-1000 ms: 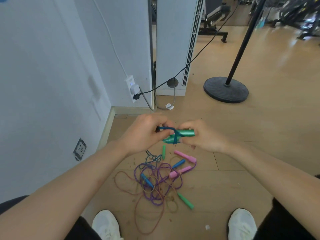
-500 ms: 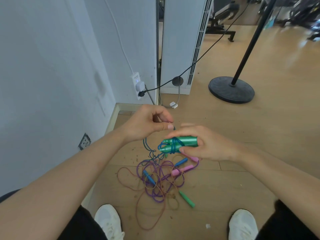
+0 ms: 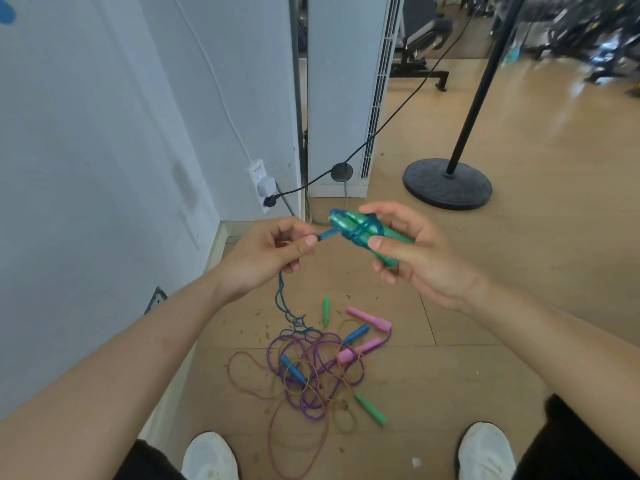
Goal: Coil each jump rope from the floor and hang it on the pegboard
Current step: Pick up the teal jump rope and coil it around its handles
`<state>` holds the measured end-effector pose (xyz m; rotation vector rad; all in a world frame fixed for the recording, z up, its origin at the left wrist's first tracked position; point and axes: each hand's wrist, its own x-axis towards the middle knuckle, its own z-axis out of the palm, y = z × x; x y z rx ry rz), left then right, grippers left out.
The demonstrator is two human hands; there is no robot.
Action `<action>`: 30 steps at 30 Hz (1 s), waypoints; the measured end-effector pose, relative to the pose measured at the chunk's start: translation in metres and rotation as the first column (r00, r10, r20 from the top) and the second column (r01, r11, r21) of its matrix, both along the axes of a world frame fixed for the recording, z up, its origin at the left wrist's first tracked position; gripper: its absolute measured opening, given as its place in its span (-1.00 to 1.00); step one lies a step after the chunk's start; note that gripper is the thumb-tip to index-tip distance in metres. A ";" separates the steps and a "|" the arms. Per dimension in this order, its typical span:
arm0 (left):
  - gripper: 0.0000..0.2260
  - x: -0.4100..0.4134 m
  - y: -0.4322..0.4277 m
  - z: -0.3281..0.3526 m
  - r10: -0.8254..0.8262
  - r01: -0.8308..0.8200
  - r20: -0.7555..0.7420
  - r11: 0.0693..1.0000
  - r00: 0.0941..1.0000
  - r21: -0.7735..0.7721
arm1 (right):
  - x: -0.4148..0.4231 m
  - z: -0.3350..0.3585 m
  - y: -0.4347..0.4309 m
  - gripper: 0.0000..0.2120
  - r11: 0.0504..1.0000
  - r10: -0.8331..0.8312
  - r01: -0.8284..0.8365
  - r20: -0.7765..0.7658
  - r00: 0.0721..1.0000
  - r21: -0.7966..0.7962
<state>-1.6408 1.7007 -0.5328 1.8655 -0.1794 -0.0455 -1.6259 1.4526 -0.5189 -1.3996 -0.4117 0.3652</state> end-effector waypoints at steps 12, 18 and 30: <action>-0.88 -0.010 -0.008 -0.005 -0.058 0.055 0.007 0.974 0.998 0.222 | 0.015 -0.001 -0.005 -0.68 0.934 -0.341 0.344 0.044 0.939 -0.100; -0.85 -0.019 -0.011 -0.008 -0.233 0.174 0.074 0.871 0.970 0.460 | 0.026 -0.008 -0.010 -0.68 0.850 -0.404 0.452 0.214 0.889 -0.271; -0.87 -0.019 -0.019 0.013 -0.068 0.030 0.215 0.984 0.974 0.177 | 0.017 -0.015 -0.010 -0.68 0.758 0.232 0.075 0.375 0.897 -0.648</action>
